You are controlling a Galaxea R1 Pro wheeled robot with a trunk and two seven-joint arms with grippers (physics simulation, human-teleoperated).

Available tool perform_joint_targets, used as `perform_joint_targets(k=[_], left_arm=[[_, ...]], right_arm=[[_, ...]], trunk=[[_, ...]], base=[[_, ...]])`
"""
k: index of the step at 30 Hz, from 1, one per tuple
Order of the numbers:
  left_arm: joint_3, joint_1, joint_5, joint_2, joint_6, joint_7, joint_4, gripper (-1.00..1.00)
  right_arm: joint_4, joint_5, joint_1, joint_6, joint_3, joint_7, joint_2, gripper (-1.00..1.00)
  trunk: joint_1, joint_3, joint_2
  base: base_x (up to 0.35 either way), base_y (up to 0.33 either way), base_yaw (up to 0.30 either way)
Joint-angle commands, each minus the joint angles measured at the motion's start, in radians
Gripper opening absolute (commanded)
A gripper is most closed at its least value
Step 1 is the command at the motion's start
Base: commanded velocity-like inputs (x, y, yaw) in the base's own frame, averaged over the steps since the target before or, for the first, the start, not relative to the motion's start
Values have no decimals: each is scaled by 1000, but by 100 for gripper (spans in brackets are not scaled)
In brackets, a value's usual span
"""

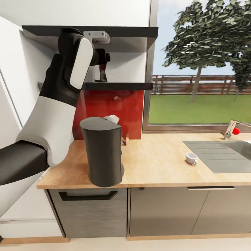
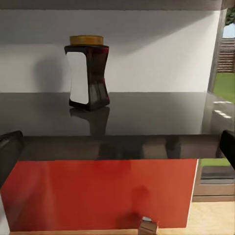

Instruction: Set up a coffee station on the kitchen countertop: keep the coffee maker on the countertop, move the bottle of coffee from the kitchen shelf to the counter next to the coffee maker, place a paper coffee filter on top of the coffee maker, put the saucer next to the coffee maker with the coffee cup on the saucer, and place the electric kettle next to the coffee maker.

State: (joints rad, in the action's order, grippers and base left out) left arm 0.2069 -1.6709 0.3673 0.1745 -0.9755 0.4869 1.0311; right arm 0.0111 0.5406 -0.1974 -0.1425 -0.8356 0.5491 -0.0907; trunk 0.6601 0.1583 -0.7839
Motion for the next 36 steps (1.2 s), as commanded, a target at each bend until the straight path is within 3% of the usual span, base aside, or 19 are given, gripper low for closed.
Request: perform_joint_targets(k=[1,5,11,19,36], left_arm=[[-1,-1,10,0,-1,11,3,100],[-5,-1,10,0,0,11,8,100],[-2,-1,8,0,3,16,2,100],[-2,-1,7,0,3,61,3,100],[4,-1,-4,0,3,62,3,100]], right_arm=[[1,-17,1,-4,-9,4,2,100],[1,-49,3,-5,-12,3,5,100],[0,-65,10,-3,-14,9,12,100],[1,-67,30,-4,-14,9,14,100],[2,-67,30,-5,-14,7,14,100]], trunk=[[1,2,-1],[1,2,-1],[1,2,-1],[1,2,-1],[1,2,-1]], base=[[250,0,0],[137,0,0],[162,15,0],[0,0,0],[0,0,0]])
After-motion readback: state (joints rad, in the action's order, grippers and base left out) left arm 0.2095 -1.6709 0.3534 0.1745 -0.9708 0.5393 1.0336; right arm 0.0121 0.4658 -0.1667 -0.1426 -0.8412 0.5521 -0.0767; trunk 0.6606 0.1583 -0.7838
